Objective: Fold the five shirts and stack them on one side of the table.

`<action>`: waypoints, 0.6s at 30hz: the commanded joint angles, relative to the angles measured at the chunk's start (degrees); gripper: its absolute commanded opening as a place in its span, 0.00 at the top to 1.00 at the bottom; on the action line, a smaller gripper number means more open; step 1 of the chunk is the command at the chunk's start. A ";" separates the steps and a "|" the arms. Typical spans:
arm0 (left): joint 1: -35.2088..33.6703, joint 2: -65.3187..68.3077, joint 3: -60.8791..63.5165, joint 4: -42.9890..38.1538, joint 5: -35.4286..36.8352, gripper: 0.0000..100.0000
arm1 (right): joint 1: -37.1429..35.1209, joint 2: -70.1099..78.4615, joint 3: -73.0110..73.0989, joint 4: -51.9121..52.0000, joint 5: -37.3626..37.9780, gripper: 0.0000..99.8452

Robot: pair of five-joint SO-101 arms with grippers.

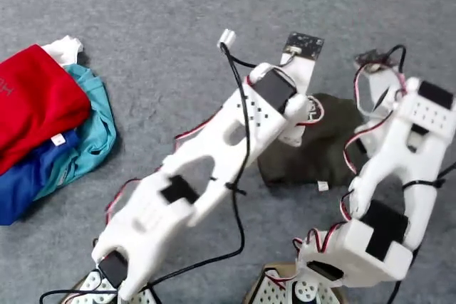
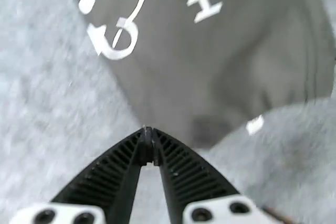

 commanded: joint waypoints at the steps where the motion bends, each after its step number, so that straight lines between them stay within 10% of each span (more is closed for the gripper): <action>1: 0.53 -14.37 20.48 -7.12 -0.09 0.98 | 0.75 -2.68 3.56 -2.81 0.53 1.00; 10: 6.95 -24.92 62.42 -49.32 1.32 0.98 | 1.71 3.91 5.67 -10.90 -2.46 1.00; 18: 1.58 -19.65 66.64 -55.56 2.46 0.98 | 2.59 13.49 5.67 -16.26 -3.08 1.00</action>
